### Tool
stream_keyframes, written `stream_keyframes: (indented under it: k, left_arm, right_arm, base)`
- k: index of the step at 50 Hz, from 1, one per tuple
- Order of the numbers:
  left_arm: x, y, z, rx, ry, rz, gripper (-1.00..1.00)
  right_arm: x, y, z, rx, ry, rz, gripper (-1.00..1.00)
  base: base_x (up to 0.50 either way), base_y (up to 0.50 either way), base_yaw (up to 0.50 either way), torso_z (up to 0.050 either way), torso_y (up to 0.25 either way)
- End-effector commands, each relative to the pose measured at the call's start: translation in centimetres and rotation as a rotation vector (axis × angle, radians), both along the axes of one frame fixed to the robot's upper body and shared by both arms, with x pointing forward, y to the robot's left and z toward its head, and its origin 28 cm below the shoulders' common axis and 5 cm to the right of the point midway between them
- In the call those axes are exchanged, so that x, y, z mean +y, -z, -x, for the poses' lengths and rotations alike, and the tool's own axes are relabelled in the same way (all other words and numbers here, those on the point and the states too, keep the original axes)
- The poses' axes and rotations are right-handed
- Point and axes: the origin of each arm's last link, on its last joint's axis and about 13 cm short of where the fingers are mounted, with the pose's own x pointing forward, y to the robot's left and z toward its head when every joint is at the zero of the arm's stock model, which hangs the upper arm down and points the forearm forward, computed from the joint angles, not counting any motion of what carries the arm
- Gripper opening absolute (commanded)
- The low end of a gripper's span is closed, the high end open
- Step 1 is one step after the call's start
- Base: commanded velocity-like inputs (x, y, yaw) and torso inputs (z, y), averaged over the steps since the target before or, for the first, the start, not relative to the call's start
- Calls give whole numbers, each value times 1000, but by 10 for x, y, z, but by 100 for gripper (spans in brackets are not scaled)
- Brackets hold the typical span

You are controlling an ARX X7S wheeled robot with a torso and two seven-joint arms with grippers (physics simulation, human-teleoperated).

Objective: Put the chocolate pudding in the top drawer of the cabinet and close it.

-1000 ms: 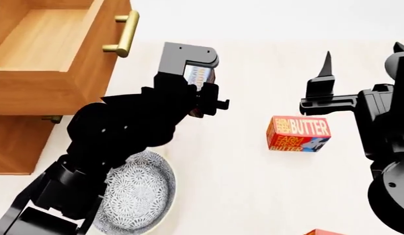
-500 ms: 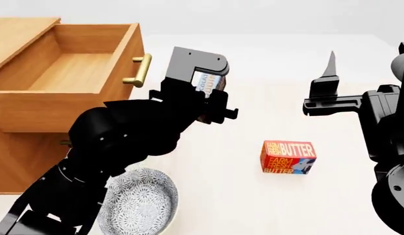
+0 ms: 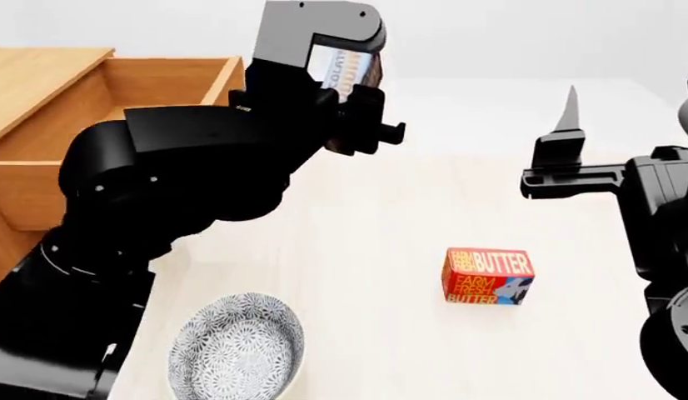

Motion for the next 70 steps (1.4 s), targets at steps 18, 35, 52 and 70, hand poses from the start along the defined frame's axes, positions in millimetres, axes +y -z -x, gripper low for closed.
stream_keyframes:
  k: [18,35,52,70]
  left_arm:
    - [57,-95,-9,-202,-301,-50,-100]
    - [97,-98,-33,-148,-516,-88,-100]
    - [111,-65,-58,-46,-606,-101,-100]
    - [126,-29,-78,35,-667,-94,-100]
  right_arm:
    - [-1,-2,5,-10,0,-5,100]
    - [-4,-5,11,-20,2,-12,100]
    - [-4,-2,10,-15,-3,-14,100]
    - [-4,5,6,1,-2,-20,100]
  base:
    - [0,0,0,0,0]
    - [0,0,0,0,0]
    - [0,0,0,0,0]
    - [0,0,0,0,0]
